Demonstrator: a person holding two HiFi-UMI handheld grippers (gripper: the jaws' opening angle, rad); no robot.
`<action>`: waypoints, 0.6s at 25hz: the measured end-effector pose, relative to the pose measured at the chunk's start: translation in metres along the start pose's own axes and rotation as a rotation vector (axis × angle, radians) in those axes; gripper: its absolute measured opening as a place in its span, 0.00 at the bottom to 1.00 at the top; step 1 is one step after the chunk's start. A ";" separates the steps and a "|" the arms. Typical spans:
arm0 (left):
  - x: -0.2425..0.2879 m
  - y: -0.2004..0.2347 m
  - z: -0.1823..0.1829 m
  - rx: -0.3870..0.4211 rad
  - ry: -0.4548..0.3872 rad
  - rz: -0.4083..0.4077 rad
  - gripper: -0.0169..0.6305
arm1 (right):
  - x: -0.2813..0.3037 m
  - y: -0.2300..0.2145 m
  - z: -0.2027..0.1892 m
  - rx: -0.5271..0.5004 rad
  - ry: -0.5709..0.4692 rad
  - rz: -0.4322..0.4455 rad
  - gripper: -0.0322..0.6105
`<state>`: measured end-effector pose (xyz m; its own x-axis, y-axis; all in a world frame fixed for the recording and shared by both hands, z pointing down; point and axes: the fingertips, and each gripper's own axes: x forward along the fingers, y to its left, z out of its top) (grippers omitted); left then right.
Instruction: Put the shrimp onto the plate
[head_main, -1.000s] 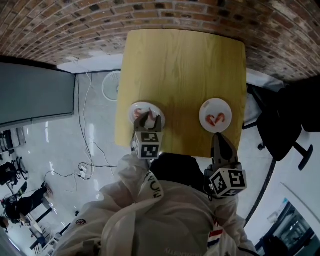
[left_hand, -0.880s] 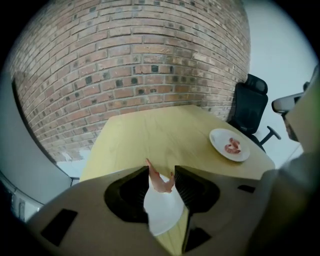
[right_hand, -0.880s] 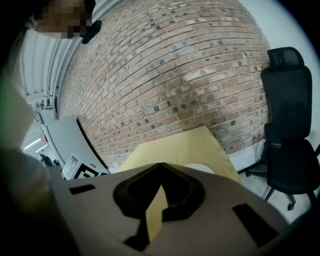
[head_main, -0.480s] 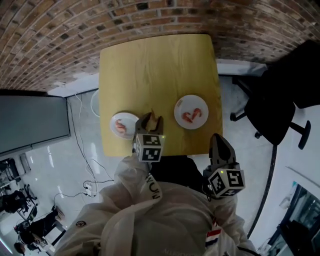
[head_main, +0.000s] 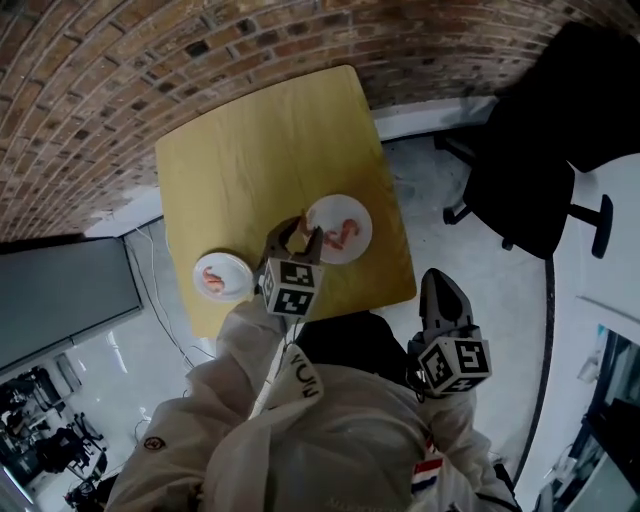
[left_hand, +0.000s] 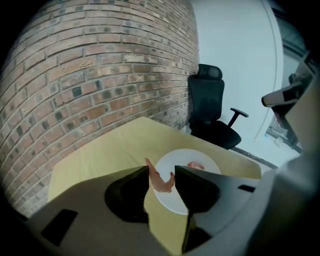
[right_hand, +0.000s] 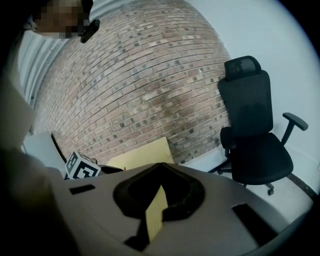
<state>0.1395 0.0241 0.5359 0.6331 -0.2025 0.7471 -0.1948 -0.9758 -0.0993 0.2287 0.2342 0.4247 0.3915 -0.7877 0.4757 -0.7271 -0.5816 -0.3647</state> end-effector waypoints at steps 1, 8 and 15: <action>0.004 -0.003 0.003 0.024 0.002 -0.011 0.28 | -0.001 -0.005 0.001 0.006 -0.002 -0.007 0.09; 0.032 -0.029 0.016 0.216 0.023 -0.133 0.28 | -0.012 -0.037 -0.001 0.047 -0.012 -0.062 0.09; 0.056 -0.039 0.015 0.278 0.057 -0.196 0.28 | -0.022 -0.055 -0.004 0.075 -0.017 -0.102 0.09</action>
<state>0.1935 0.0496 0.5716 0.5936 -0.0116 0.8046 0.1430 -0.9825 -0.1197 0.2580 0.2842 0.4380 0.4711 -0.7265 0.5003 -0.6389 -0.6721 -0.3744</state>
